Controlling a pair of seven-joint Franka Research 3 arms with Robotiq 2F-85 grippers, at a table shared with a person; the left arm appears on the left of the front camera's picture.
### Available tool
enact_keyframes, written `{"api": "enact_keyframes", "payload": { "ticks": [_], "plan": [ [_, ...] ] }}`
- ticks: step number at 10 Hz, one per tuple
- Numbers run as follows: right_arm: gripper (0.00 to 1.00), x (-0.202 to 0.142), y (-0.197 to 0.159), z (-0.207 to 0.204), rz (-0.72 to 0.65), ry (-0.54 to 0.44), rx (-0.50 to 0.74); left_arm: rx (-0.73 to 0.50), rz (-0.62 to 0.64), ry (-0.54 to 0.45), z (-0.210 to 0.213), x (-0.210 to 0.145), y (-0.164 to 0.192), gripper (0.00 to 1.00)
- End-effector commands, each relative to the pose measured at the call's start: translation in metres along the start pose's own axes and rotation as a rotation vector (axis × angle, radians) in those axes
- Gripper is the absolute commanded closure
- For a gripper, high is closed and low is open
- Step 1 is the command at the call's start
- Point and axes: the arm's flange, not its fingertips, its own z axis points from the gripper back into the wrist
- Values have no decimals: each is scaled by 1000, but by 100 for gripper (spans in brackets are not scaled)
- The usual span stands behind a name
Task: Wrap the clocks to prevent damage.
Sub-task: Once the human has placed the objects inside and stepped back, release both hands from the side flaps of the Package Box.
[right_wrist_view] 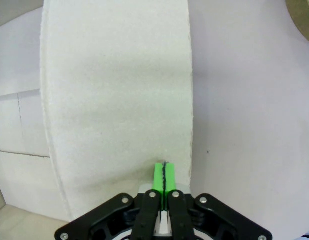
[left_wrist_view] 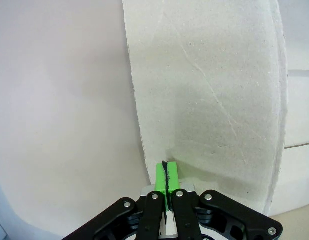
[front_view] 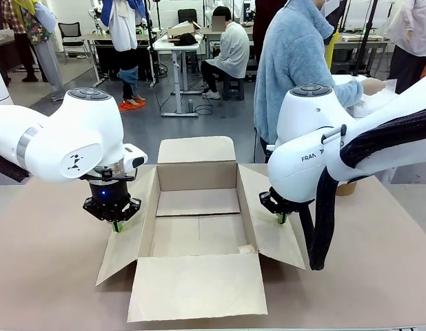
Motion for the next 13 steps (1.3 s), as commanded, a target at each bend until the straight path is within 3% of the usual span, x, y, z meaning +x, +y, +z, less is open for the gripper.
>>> {"api": "enact_keyframes", "payload": {
  "ticks": [1,13],
  "plan": [
    [99,0,-1,-1,-2,4,-3,7,-10,-5,-1,0,0,100],
    [99,0,-1,-1,-2,4,-3,7,-10,-5,-1,0,0,100]
  ]
}}
